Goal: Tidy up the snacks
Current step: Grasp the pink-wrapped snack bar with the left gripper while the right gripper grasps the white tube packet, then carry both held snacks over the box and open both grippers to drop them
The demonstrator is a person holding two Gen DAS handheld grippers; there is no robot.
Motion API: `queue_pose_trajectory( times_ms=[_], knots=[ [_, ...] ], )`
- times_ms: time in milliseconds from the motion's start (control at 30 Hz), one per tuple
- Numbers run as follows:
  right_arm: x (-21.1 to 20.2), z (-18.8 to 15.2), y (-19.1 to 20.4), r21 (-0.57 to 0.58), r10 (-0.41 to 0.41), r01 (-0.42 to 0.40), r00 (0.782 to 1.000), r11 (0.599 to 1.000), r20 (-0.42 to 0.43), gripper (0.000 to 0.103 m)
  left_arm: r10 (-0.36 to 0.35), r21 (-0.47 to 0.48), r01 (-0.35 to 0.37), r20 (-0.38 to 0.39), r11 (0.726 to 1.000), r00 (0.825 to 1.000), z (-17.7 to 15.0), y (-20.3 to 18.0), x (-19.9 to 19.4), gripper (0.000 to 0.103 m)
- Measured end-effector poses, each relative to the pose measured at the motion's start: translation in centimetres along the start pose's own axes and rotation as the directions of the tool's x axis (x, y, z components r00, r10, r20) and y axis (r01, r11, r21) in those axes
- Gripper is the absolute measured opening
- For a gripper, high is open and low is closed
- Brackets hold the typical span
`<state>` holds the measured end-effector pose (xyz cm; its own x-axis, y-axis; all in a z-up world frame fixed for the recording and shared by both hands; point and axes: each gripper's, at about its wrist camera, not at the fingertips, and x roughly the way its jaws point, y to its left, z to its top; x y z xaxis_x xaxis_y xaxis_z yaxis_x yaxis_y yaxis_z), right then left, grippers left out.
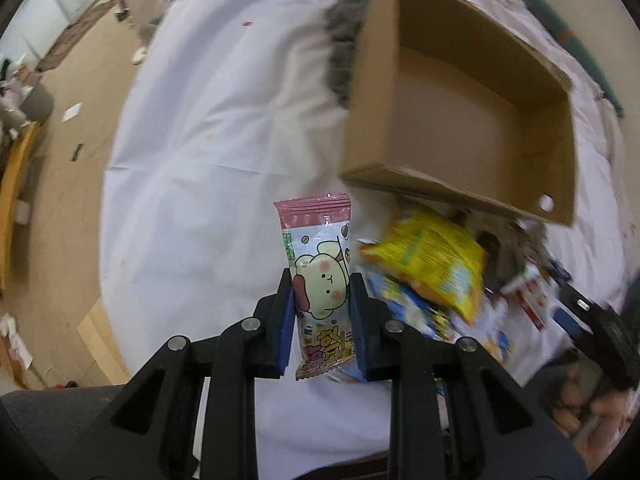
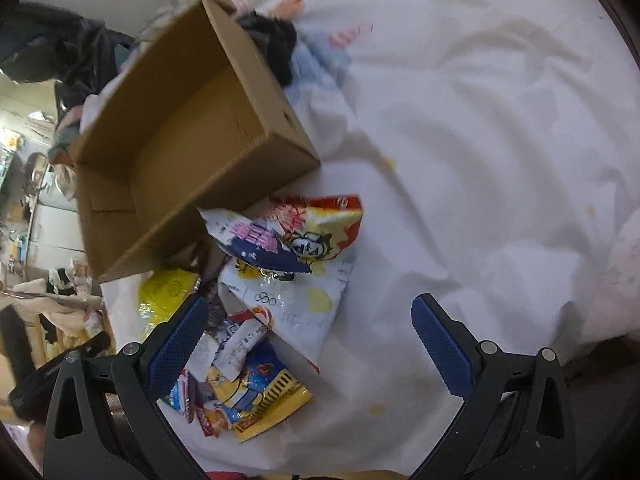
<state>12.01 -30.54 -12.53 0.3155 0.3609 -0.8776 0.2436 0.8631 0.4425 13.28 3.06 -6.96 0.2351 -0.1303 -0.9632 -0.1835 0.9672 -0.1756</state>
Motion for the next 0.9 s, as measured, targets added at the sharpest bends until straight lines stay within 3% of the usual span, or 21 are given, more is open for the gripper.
queue_pose_trajectory(
  times_ms=[33, 133, 300, 400, 467, 567, 633, 700, 833, 900],
  knots=[
    [0.2, 0.1, 0.3, -0.008, -0.013, 0.013, 1.000, 1.000, 0.006, 0.099, -0.018, 0.010, 0.018, 0.006, 1.000, 1.000, -0.3, -0.4, 0.0, 0.021],
    [-0.8, 0.2, 1.5, -0.089, -0.145, 0.155, 0.983, 0.984, 0.110, 0.097, -0.028, 0.036, 0.027, 0.043, 0.999, 0.999, 0.0, -0.6, 0.0, 0.021],
    [-2.5, -0.5, 2.9, -0.173, -0.123, 0.152, 0.978, 0.973, 0.169, 0.097, -0.049, 0.030, 0.046, 0.079, 0.998, 0.996, 0.8, 1.0, -0.2, 0.021],
    [-2.2, -0.4, 5.5, -0.317, -0.183, 0.244, 0.960, 0.917, 0.210, 0.097, -0.081, 0.015, 0.080, 0.065, 0.997, 0.995, 1.0, 0.9, 0.0, 0.021],
    [-1.6, 0.0, 6.8, -0.403, -0.187, 0.260, 0.959, 0.877, 0.214, 0.093, -0.088, 0.017, 0.087, 0.067, 0.996, 0.994, 1.2, 0.4, -0.1, 0.021],
    [0.2, 0.7, 7.7, -0.481, -0.204, 0.259, 0.965, 0.838, 0.166, 0.072, -0.097, 0.024, 0.095, 0.079, 0.995, 0.992, 1.3, 0.0, -0.3, 0.021],
    [1.1, 1.1, 7.8, -0.500, -0.210, 0.255, 0.967, 0.828, 0.146, 0.052, -0.100, 0.022, 0.098, 0.086, 0.995, 0.991, 1.3, 0.0, -0.3, 0.021],
    [1.4, 1.1, 7.8, -0.514, -0.188, 0.222, 0.975, 0.829, 0.118, 0.040, -0.103, 0.012, 0.103, 0.092, 0.995, 0.990, 1.2, 0.3, -0.4, 0.021],
    [1.0, 0.5, 8.2, -0.542, -0.188, 0.235, 0.972, 0.807, 0.143, 0.022, -0.107, -0.014, 0.109, 0.097, 0.994, 0.989, 1.3, 1.0, -0.6, 0.021],
    [0.3, 0.2, 8.1, -0.546, -0.169, 0.223, 0.974, 0.807, 0.147, 0.020, -0.111, -0.019, 0.114, 0.100, 0.993, 0.989, 1.4, 1.0, -0.7, 0.021]
  ],
)
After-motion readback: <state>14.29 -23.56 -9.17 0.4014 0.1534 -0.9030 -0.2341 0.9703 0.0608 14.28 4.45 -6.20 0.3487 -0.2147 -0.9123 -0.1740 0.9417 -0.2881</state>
